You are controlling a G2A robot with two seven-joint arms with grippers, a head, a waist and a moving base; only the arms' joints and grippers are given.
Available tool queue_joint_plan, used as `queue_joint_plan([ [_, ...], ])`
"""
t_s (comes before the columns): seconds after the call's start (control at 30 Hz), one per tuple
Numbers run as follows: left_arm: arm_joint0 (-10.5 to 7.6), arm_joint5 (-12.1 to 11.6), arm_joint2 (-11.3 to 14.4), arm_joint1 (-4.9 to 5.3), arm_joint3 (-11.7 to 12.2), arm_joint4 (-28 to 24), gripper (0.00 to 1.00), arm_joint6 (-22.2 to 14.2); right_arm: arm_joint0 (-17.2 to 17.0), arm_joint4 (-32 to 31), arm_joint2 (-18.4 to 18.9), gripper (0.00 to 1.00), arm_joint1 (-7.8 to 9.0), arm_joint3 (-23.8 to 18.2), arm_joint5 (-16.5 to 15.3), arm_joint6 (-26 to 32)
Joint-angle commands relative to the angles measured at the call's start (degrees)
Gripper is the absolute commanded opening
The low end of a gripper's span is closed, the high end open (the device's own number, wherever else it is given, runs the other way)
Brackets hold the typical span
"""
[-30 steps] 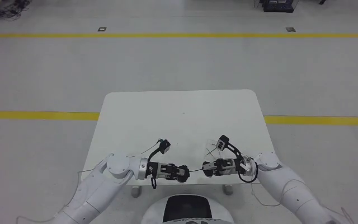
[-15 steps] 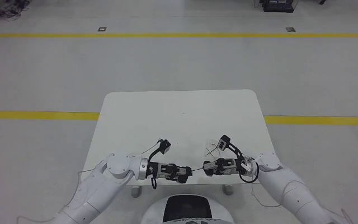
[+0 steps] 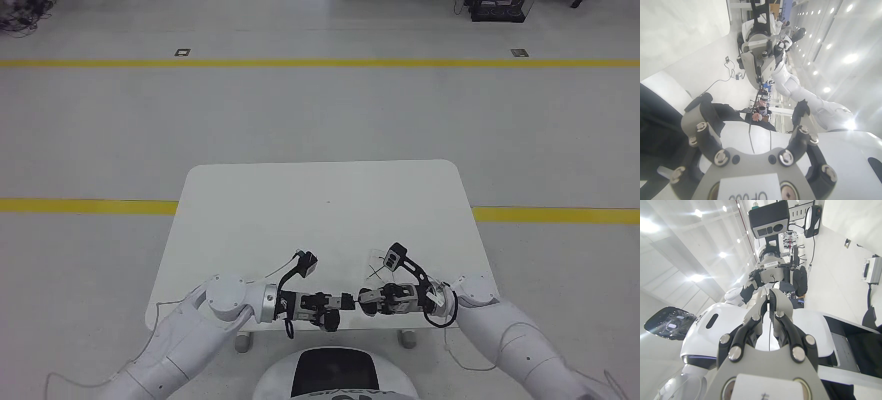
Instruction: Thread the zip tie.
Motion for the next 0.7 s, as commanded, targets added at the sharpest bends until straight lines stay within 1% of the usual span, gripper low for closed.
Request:
queue_joint_plan([
  [0.0, 0.01, 0.0, 0.0, 0.01, 0.0, 0.0, 1.00, -0.1, 0.0, 0.0, 0.0, 0.00, 0.01, 0.0, 0.0, 0.0],
  [0.07, 0.01, 0.0, 0.0, 0.01, 0.0, 0.0, 1.00, -0.1, 0.0, 0.0, 0.0, 0.00, 0.01, 0.0, 0.0, 0.0],
  [0.17, 0.12, 0.1, 0.5, -0.08, -0.7, -0.1, 1.00, 1.5, -0.6, -0.8, 0.3, 0.00, -0.03, -1.3, 0.0, -2.6],
  [0.27, 0.02, 0.0, 1.0, -0.12, -1.0, -0.6, 1.00, 2.2, -1.6, -0.6, 1.9, 0.00, 0.17, -2.0, 0.0, -3.6],
  [0.47, -0.51, 0.6, 2.0, -0.44, 0.2, -2.2, 1.00, 5.3, -4.0, -0.2, 5.5, 0.00, 0.56, -2.8, 0.0, -3.2],
  [0.57, -0.84, 1.8, 2.5, -0.60, 0.6, -2.6, 1.00, 7.2, -4.9, -0.4, 7.0, 0.00, 0.65, -3.2, 0.0, -2.8],
  [0.6, -0.85, 1.9, 2.7, -0.66, 0.6, -3.1, 1.00, 7.7, -5.1, -0.5, 7.4, 0.00, 0.65, -3.3, 0.0, -2.7],
  [0.67, -1.18, 1.2, 3.0, -0.76, 0.7, -4.0, 1.00, 7.3, -5.5, -1.0, 7.8, 0.00, 0.62, -3.5, 0.0, -2.3],
])
